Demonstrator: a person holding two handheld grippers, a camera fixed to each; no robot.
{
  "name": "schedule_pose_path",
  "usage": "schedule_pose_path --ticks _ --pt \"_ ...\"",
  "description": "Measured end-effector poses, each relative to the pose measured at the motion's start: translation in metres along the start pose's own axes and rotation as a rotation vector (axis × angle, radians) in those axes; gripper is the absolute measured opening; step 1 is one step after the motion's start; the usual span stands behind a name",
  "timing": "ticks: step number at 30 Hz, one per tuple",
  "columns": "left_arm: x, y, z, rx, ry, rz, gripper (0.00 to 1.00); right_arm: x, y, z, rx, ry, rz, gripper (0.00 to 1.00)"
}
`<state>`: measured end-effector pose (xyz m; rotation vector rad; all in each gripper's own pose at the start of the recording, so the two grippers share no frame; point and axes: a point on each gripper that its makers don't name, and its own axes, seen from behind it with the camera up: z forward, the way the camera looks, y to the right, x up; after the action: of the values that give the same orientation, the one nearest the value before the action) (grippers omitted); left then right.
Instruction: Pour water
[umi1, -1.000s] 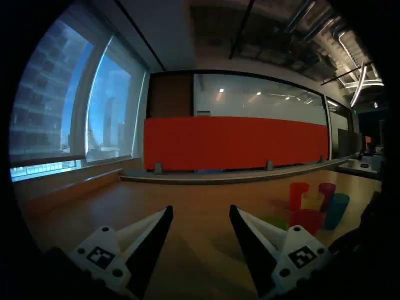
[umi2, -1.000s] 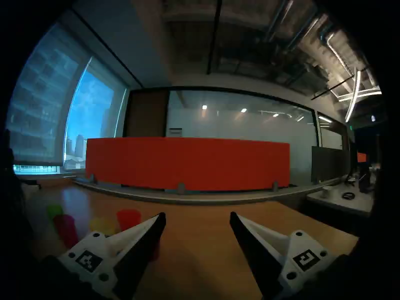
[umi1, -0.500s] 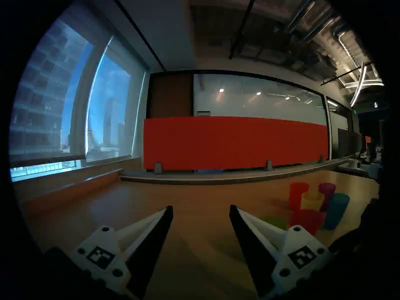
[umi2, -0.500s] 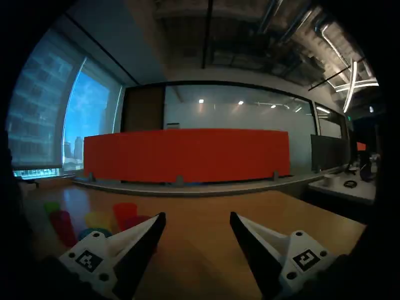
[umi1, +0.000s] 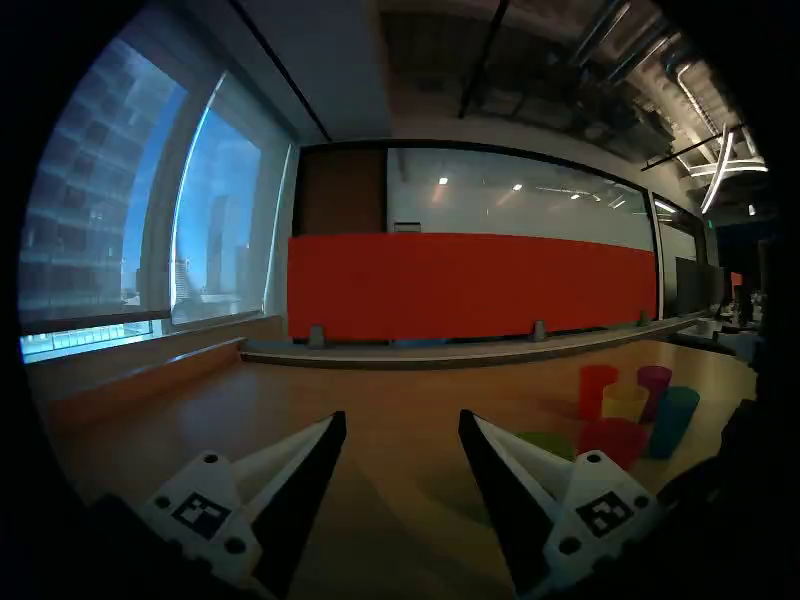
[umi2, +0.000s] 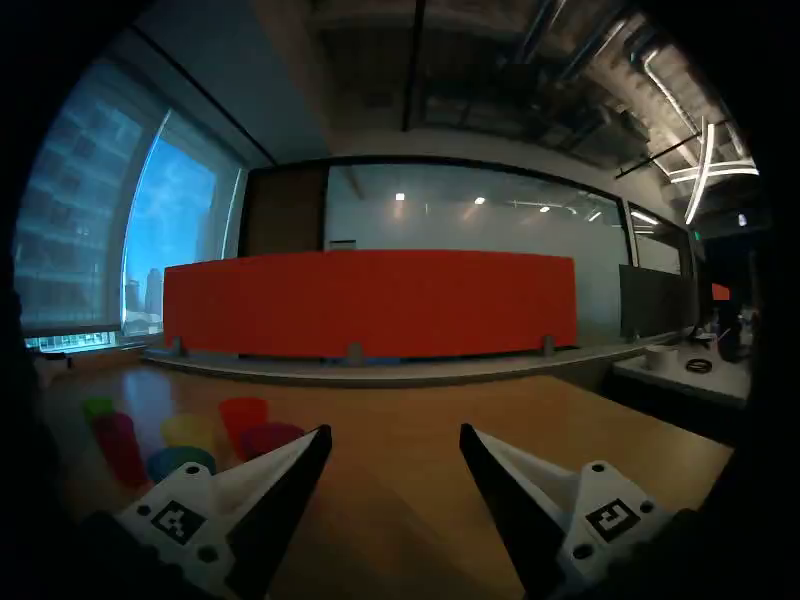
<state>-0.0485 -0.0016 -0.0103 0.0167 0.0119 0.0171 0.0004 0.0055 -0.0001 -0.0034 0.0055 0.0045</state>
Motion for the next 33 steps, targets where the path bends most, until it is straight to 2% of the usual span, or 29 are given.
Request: schedule_pose_path --ticks 33 --pt "0.0000 0.0001 -0.0003 0.000 0.000 0.000 0.83 -0.0010 -0.0020 0.0004 -0.003 -0.006 -0.005 0.99"
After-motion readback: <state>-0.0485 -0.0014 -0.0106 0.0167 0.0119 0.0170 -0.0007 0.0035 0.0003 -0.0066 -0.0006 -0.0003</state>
